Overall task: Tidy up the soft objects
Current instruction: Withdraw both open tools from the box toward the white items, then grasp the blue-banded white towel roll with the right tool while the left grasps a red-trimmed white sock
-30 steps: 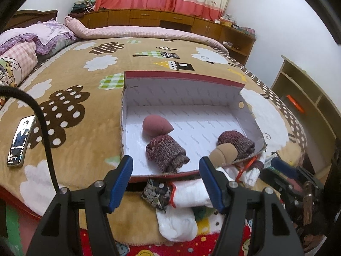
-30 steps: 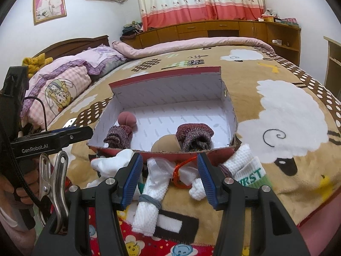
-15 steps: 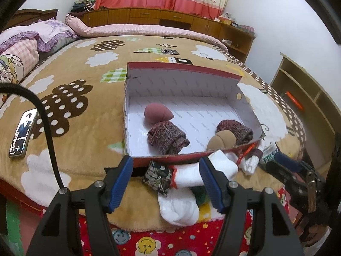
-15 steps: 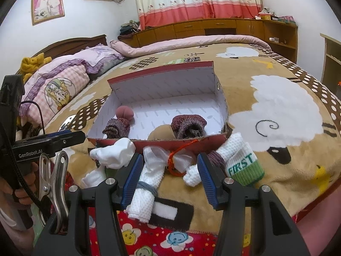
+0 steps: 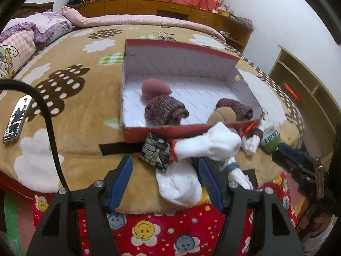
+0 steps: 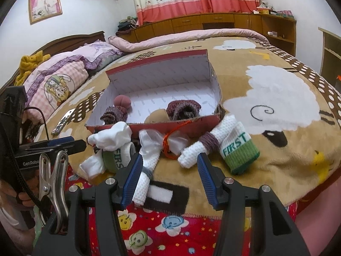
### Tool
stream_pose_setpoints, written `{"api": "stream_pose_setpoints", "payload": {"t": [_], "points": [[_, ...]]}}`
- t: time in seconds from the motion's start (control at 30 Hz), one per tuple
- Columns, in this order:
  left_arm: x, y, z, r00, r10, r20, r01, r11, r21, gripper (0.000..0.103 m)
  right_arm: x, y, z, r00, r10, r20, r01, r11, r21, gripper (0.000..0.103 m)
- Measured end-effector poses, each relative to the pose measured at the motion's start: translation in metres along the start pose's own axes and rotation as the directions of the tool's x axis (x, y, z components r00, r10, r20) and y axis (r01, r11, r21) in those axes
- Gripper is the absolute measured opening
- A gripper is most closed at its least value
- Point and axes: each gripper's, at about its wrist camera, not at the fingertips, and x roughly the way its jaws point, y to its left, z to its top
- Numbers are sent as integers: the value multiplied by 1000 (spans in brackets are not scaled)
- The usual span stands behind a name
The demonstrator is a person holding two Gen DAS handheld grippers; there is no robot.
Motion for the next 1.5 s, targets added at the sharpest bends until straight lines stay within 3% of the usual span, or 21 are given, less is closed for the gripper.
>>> {"api": "stream_pose_setpoints", "payload": {"t": [0.47, 1.33, 1.4, 1.5], "points": [[29, 1, -19, 997, 18, -69, -17, 1000, 17, 68, 15, 9, -11, 997, 43, -58, -44, 999, -2, 54], [55, 2, -23, 994, -61, -88, 63, 998, 18, 68, 73, 34, -17, 980, 67, -186, -78, 996, -50, 54], [55, 2, -24, 994, -66, -87, 68, 998, 18, 65, 77, 32, -19, 979, 69, -193, -78, 996, -43, 51], [53, 0, -24, 991, -97, -90, 99, 995, 16, 50, 75, 31, -20, 981, 66, -184, -76, 996, -50, 40]]}}
